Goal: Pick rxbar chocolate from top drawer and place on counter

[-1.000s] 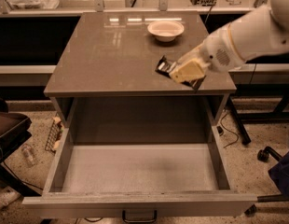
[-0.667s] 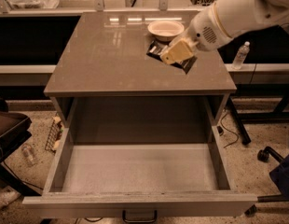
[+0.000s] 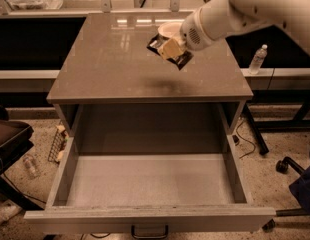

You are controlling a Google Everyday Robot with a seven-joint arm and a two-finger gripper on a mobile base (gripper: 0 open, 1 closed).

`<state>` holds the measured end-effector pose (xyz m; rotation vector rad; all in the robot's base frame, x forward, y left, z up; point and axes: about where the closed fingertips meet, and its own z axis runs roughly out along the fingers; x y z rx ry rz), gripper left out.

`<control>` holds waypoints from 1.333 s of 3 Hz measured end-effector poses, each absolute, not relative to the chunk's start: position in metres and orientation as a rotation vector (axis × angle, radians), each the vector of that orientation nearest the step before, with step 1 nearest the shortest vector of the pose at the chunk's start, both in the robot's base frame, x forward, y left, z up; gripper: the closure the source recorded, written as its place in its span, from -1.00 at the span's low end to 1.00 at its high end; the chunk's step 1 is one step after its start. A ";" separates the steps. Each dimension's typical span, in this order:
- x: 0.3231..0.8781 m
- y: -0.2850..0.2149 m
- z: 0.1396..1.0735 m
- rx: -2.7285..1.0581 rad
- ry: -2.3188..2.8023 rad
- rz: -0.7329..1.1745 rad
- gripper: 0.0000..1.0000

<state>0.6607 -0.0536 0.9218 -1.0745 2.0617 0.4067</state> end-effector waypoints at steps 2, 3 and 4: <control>0.684 -0.075 0.889 -0.936 2.115 0.374 0.47; 0.684 -0.073 0.888 -0.938 2.115 0.375 0.01; 0.683 -0.071 0.887 -0.942 2.115 0.378 -0.61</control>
Offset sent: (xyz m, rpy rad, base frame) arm 0.0189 -0.0209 -0.0296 0.0128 0.0141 -0.1016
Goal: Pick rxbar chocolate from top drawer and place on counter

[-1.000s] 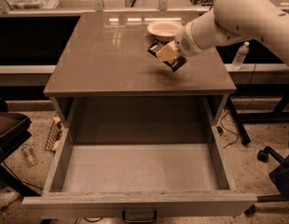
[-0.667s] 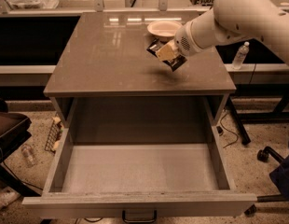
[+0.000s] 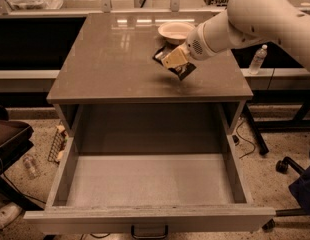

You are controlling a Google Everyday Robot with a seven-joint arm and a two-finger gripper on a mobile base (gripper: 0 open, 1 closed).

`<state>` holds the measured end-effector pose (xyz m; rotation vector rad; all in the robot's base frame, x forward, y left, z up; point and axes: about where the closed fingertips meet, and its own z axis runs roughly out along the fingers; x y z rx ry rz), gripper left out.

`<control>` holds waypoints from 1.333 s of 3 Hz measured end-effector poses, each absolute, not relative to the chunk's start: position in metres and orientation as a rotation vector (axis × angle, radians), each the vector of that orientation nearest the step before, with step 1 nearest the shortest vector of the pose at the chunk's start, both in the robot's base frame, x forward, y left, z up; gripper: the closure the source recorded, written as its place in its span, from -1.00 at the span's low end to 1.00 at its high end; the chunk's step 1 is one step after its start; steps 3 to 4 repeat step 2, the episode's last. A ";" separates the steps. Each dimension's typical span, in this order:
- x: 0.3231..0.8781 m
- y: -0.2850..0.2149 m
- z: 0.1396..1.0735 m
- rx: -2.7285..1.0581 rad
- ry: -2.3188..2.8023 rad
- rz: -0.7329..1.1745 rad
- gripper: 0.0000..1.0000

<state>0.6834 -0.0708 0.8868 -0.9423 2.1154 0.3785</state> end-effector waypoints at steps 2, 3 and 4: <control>0.683 -0.069 0.886 -0.946 2.115 0.381 -1.00; 0.683 -0.069 0.886 -0.946 2.115 0.381 -1.00; 0.683 -0.069 0.886 -0.946 2.115 0.381 -1.00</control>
Offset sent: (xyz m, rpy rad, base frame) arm -0.0001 0.0015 -0.0006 -0.0001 0.0011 0.0024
